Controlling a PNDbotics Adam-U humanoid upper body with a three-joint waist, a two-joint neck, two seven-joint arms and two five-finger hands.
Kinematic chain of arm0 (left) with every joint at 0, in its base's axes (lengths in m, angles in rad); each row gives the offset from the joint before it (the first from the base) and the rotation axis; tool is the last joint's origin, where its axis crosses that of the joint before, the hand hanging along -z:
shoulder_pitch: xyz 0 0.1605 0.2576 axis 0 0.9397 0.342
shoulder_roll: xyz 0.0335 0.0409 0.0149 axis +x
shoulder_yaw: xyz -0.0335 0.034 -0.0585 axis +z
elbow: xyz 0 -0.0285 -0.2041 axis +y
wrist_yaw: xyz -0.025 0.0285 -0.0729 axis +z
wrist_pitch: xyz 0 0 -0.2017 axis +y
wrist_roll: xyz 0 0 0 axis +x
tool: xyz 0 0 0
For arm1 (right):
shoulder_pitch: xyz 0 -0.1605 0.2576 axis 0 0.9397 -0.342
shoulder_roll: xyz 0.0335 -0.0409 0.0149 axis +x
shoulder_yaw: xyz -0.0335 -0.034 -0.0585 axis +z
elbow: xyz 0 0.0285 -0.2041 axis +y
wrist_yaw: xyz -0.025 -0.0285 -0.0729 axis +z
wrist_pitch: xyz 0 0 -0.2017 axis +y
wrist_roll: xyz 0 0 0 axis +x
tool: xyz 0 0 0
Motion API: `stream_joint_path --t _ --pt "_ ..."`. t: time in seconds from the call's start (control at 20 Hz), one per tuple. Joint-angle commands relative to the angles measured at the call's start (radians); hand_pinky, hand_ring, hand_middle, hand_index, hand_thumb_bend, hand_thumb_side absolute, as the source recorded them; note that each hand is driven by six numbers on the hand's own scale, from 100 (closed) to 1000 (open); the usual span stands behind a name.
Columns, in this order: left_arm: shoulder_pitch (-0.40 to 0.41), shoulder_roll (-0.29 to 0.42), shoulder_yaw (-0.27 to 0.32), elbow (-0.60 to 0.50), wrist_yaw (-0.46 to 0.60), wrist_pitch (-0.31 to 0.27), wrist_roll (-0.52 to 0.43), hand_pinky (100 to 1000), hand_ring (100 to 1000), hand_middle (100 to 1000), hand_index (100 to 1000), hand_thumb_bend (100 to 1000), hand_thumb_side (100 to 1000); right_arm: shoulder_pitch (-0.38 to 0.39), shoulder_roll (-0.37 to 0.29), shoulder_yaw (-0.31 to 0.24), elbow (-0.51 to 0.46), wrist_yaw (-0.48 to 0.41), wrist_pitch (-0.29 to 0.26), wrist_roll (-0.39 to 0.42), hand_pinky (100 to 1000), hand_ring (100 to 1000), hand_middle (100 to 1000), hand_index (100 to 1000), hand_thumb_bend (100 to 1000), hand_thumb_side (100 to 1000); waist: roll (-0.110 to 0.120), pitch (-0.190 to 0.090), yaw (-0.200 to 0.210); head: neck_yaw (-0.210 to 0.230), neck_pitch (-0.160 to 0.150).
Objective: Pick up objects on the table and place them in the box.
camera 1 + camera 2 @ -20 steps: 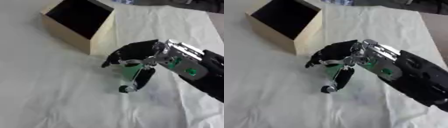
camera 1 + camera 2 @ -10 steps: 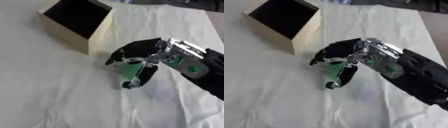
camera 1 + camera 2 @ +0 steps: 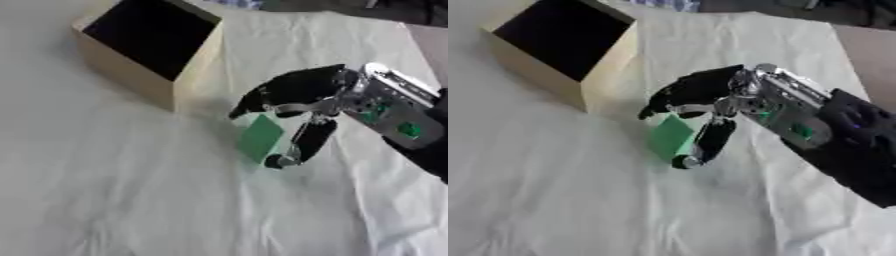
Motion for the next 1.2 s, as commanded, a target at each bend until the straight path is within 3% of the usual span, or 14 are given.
stream_joint_path --t 0.05,0.25,0.4,0.6,0.75,0.8,0.85,1.2 --pt "-0.006 0.008 0.0 -0.014 -0.002 0.003 -0.001 588 724 766 811 231 591 -0.012 -0.017 -0.014 0.021 0.0 -0.002 -0.021 835 899 842 957 347 434 0.01 -0.019 0.001 -0.005 -0.011" --pt "-0.005 0.007 -0.002 -0.014 -0.001 0.004 -0.003 587 723 766 810 223 594 -0.008 -0.008 -0.019 0.069 0.021 -0.015 -0.047 814 876 806 902 314 422 0.011 -0.017 0.004 -0.008 -0.012" --pt "-0.002 0.006 -0.002 -0.014 -0.002 0.009 -0.004 587 724 766 808 226 596 -0.006 -0.004 -0.024 0.087 0.01 -0.02 -0.076 776 828 709 793 189 412 0.011 -0.016 0.002 -0.007 -0.011" --pt "-0.002 0.006 -0.003 -0.014 -0.003 0.011 -0.007 587 724 767 807 225 597 -0.011 -0.005 -0.027 0.084 -0.027 -0.008 -0.103 744 782 611 720 100 399 0.011 -0.016 -0.002 -0.007 -0.008" --pt "-0.001 0.006 -0.001 -0.014 -0.003 0.012 -0.007 587 724 767 807 224 597 -0.017 -0.008 -0.034 0.073 -0.05 0.008 -0.114 734 768 577 695 100 382 0.011 -0.018 -0.004 -0.006 -0.008" --pt "-0.001 0.006 -0.001 -0.014 -0.003 0.012 -0.006 587 724 767 807 228 600 -0.02 -0.01 -0.037 0.066 -0.057 0.015 -0.117 732 761 574 694 100 440 0.01 -0.019 -0.005 -0.005 -0.008" --pt "-0.001 0.007 -0.001 -0.014 -0.003 0.012 -0.006 587 724 767 807 225 596 -0.024 -0.013 -0.043 0.056 -0.064 0.021 -0.12 728 754 570 692 100 359 0.01 -0.02 -0.006 -0.004 -0.009" --pt "0.0 0.011 -0.001 -0.014 -0.002 0.01 -0.009 587 725 767 807 227 594 -0.098 -0.024 -0.096 -0.032 -0.123 0.079 -0.141 705 718 544 681 100 259 0.002 -0.033 -0.006 -0.002 -0.007"
